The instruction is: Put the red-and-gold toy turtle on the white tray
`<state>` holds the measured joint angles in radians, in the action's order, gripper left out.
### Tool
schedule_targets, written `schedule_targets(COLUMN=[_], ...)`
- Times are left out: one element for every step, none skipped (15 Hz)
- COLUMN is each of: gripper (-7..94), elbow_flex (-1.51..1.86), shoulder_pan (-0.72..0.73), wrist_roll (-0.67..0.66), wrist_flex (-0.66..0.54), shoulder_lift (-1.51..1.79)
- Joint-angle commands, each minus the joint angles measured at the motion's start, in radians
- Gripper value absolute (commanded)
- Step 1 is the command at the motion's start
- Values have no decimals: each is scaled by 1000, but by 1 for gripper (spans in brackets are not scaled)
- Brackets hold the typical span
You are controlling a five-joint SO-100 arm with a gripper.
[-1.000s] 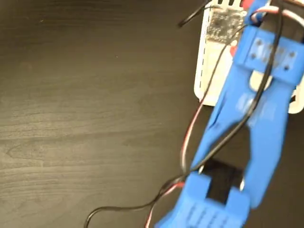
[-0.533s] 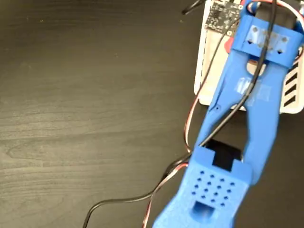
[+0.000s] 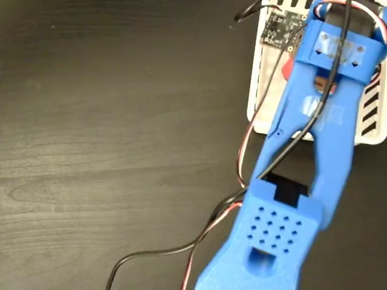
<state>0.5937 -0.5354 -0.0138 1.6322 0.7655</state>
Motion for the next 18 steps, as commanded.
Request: schedule_targets(gripper=[2,14,29,44,50,57,59,59,58,58,58,57,56,49,39,28,19,16], elbow_flex=[-26,-21,-17,-8,3,18,38,43,41,38,37,37,37,37,40,41,49,71], shoulder_pan=[9,6,5,3,3,3,3,0,-5,-6,-8,-8,-6,-3,3,12,28,48], wrist_roll=[-3,-3,-5,-8,-17,-28,-38,-41,-41,-41,-43,-41,-35,-23,-12,8,17,31], wrist_flex=[-14,-14,-15,-15,-12,-9,-8,-8,-8,-8,-8,-8,-14,-29,-51,-80,-114,-147], shoulder_lift=[43,40,38,38,38,38,41,43,44,43,43,44,58,91,141,196,262,321])
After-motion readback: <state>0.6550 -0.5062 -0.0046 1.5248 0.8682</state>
